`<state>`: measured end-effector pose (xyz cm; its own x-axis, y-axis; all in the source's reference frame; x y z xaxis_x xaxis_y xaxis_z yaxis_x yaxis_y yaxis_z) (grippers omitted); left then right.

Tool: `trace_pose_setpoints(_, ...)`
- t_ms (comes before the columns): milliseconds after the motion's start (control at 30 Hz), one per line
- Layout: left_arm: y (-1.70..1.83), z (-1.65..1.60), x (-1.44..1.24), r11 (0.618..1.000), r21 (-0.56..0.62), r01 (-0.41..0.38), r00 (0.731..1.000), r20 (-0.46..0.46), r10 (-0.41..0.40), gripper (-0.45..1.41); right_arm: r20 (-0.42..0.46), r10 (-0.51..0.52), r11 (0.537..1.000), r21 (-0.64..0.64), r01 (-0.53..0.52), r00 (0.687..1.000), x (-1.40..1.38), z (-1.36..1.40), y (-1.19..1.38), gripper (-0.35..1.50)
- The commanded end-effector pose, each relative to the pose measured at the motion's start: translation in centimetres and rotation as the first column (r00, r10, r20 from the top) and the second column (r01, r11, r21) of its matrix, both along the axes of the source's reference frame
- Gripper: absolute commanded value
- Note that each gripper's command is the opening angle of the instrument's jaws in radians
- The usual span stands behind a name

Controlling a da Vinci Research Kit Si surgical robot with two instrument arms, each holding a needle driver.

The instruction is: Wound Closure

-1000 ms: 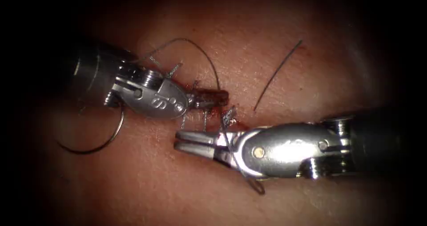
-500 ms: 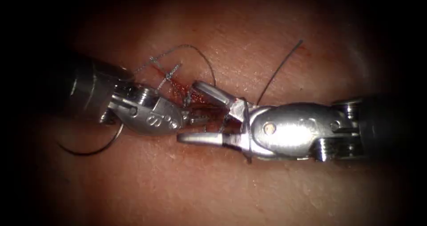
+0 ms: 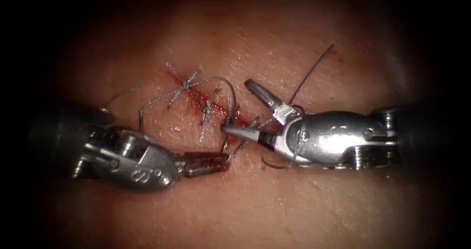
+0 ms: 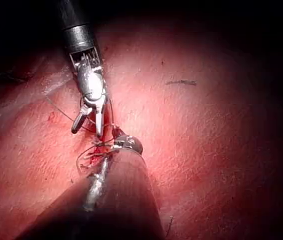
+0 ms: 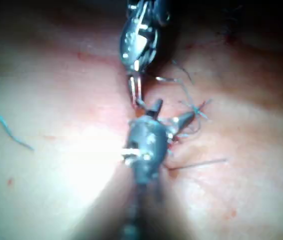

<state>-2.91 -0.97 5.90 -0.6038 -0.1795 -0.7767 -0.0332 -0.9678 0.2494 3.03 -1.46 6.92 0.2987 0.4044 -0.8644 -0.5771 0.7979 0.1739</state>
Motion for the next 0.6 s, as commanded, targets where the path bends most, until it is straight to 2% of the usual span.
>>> trace_pose_setpoints(33, -0.02, 0.0, -0.05, 1.0, 0.0, 0.0, 1.0, -0.003, 0.0, -0.45, 0.02, -0.008, 1.0, 0.013, 0.008, 1.0, 0.07, 0.06, -0.1, 0.57)
trace_pose_setpoints(133, 0.1, -0.17, 0.04, 1.0, -0.007, 0.017, 0.999, -0.032, -0.017, -0.45, 0.062, -0.047, 0.998, 0.045, 0.044, 0.997, 0.06, 0.07, -0.16, 0.57)
trace_pose_setpoints(300, 0.4, -0.28, 0.22, 0.998, -0.022, 0.063, 0.995, -0.072, -0.064, -0.45, 0.046, -0.092, 0.994, 0.062, 0.089, 0.995, 0.09, 0.0, -0.24, 0.57)
trace_pose_setpoints(533, 0.6, -0.25, 0.05, 0.997, -0.032, 0.074, 0.994, -0.083, -0.076, -0.45, 0.014, -0.14, 0.988, 0.07, 0.138, 0.99, 0.28, 0.04, -0.3, 0.57)
trace_pose_setpoints(600, 0.65, -0.27, -0.05, 0.997, -0.035, 0.068, 0.994, -0.08, -0.071, -0.45, 0.009, -0.184, 0.98, 0.084, 0.182, 0.983, 0.38, 0.1, -0.35, 0.56)
